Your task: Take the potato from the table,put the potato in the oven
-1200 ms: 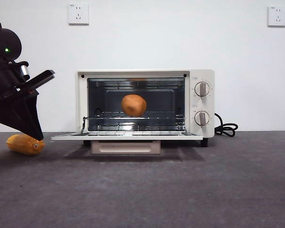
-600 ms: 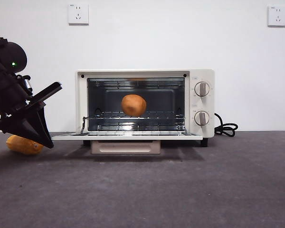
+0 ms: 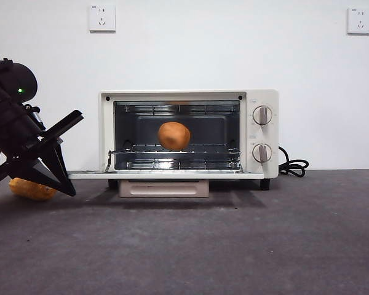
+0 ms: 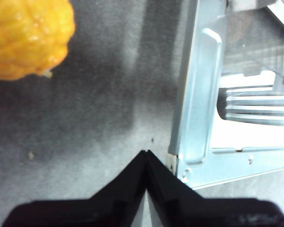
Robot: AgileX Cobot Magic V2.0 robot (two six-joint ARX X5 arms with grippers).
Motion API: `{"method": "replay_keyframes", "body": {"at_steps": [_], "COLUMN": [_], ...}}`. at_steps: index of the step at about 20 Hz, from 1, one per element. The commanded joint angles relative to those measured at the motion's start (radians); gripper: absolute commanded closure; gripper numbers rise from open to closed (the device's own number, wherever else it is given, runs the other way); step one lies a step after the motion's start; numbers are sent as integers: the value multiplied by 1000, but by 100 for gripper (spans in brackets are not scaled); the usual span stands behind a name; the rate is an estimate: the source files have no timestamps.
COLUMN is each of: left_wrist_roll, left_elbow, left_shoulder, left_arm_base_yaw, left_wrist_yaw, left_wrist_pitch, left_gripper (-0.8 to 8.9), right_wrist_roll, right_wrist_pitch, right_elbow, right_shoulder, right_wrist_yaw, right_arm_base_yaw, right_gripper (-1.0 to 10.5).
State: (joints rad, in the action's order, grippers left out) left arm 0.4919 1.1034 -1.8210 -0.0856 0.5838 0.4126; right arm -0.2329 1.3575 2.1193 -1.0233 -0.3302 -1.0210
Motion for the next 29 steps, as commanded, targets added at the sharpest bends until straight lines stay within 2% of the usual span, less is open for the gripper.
{"method": "replay_keyframes", "body": {"at_steps": [1,6,15,20,29], "left_wrist_roll": [3,3,33,161,346], "left_elbow": [0,8,13,13,13], "left_shoulder": [-10,2,113,145,146], "left_arm_base_yaw": [-10,-8,22,23,12], "left_wrist_yaw": [54,98,104,156,102], "left_wrist_pitch": [-18,-18,-55,-180,-381], "left_gripper": [820,821,821,821,820], "right_wrist_roll": [-10,-10,-11,-11,-11], "right_wrist_pitch": [21,21,21,21,21], "right_elbow": [-3,-3,-3,-3,-3], "right_shoulder": [1,1,1,1,1], "right_wrist_yaw": [0,0,1,1,2], "right_arm_base_yaw": [-2,-2,-2,-2,-2], "right_gripper": [957,957,947,947,946]}}
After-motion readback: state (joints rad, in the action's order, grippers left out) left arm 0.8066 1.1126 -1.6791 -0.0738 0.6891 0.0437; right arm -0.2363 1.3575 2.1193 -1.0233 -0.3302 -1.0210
